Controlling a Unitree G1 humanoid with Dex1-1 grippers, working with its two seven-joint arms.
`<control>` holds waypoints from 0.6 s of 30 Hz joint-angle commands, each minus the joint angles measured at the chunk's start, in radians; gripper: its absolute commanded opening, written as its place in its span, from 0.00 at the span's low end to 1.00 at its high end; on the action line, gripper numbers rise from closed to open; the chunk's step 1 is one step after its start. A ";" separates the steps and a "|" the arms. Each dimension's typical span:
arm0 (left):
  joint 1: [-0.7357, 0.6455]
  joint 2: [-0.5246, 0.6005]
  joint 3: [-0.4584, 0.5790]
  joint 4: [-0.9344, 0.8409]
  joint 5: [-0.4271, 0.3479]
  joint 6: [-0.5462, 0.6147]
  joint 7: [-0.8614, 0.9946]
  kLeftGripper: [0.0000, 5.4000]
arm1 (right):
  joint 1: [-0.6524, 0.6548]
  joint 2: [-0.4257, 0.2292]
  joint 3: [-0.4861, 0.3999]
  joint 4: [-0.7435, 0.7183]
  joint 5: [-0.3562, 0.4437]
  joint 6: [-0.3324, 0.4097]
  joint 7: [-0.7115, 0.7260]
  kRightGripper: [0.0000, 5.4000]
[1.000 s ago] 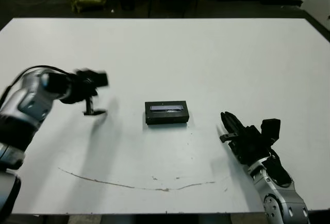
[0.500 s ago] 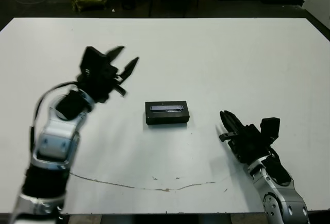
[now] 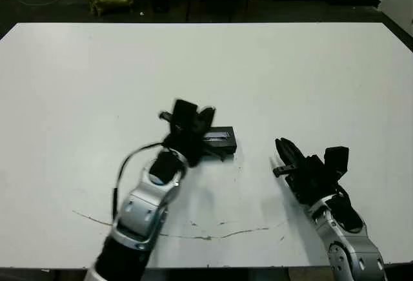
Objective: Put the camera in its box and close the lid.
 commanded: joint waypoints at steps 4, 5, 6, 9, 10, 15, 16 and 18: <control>-0.027 -0.034 0.005 0.226 0.044 -0.072 0.059 0.00 | 0.015 -0.010 -0.008 0.009 -0.004 0.007 0.001 0.00; -0.032 -0.037 0.006 0.260 0.051 -0.076 0.069 0.00 | 0.016 -0.011 -0.010 0.013 -0.002 0.002 0.005 0.00; -0.034 -0.040 0.008 0.288 0.055 -0.086 0.076 0.00 | 0.016 -0.010 -0.012 0.016 0.002 -0.002 0.010 0.00; -0.038 -0.041 0.010 0.377 0.067 -0.121 0.094 0.00 | 0.015 -0.010 -0.017 0.023 0.008 -0.004 0.016 0.00; -0.037 -0.042 0.012 0.403 0.071 -0.126 0.103 0.00 | 0.015 -0.010 -0.017 0.023 0.006 -0.006 0.017 0.00; -0.013 -0.049 0.040 0.449 0.045 -0.110 0.113 0.00 | 0.021 -0.004 -0.018 0.020 0.009 -0.009 0.020 0.00; -0.006 -0.051 0.050 0.448 0.037 -0.094 0.117 0.00 | 0.021 -0.004 -0.019 0.021 0.014 -0.010 0.025 0.00; 0.004 -0.047 0.053 0.441 0.032 -0.068 0.123 0.00 | 0.019 -0.003 -0.020 0.030 0.019 -0.019 0.036 0.00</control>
